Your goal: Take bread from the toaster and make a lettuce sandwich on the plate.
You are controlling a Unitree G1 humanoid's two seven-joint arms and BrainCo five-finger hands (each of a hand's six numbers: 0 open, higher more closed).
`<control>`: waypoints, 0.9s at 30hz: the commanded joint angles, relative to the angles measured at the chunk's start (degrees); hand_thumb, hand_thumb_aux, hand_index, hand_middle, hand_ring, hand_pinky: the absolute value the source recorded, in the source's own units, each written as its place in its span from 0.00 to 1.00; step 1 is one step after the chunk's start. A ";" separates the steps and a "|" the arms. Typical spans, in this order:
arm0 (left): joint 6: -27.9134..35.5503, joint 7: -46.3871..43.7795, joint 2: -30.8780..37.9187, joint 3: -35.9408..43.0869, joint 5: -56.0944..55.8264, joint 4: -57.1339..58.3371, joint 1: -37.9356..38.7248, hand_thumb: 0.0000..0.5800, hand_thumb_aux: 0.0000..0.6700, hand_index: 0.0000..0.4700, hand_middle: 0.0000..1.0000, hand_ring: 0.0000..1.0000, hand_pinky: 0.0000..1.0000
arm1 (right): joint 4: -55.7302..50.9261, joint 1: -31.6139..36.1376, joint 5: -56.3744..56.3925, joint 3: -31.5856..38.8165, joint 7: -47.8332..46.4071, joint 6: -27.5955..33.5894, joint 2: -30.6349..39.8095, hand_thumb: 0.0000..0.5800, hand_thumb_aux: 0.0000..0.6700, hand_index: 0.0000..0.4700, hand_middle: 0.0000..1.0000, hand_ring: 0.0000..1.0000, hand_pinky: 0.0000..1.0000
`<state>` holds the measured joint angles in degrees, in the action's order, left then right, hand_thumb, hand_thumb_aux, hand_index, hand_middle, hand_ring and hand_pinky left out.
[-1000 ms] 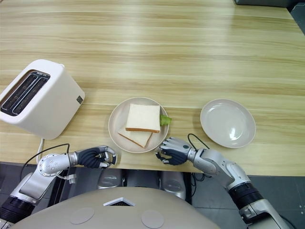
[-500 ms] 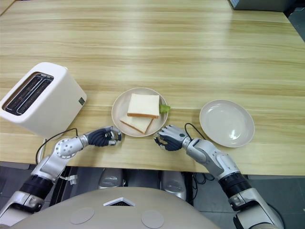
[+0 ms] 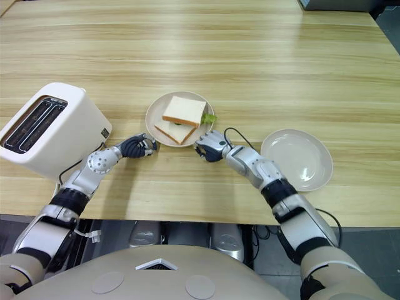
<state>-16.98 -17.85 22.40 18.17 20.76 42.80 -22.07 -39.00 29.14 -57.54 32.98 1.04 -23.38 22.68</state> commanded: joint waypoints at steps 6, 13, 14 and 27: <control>-5.64 5.16 -3.91 -2.71 -1.20 15.74 -9.64 0.93 0.73 0.72 0.41 0.41 0.41 | -16.49 8.13 4.38 0.56 10.14 -3.72 -3.28 1.00 1.00 0.98 0.40 0.40 0.40; -11.84 3.89 -2.26 -14.18 -15.94 -12.94 0.70 0.00 0.00 0.00 0.00 0.00 0.00 | 6.59 -4.76 22.43 -11.45 9.24 -14.07 3.21 0.00 0.00 0.00 0.00 0.00 0.00; -12.84 3.71 -2.69 -15.26 -18.09 -18.27 2.37 0.00 0.00 0.00 0.00 0.00 0.00 | 11.83 -7.01 24.62 -13.73 10.19 -15.39 3.83 0.00 0.00 0.00 0.00 0.00 0.00; -21.68 9.79 -12.34 -19.27 -21.46 -23.17 10.38 0.00 0.00 0.00 0.00 0.00 0.00 | 33.47 -16.05 29.68 -25.55 23.14 -21.75 -12.67 0.00 0.00 0.00 0.00 0.00 0.00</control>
<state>-37.09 -8.48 10.00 0.37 -0.49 15.84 -13.05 -2.53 13.97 -26.57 6.63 23.96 -44.12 10.19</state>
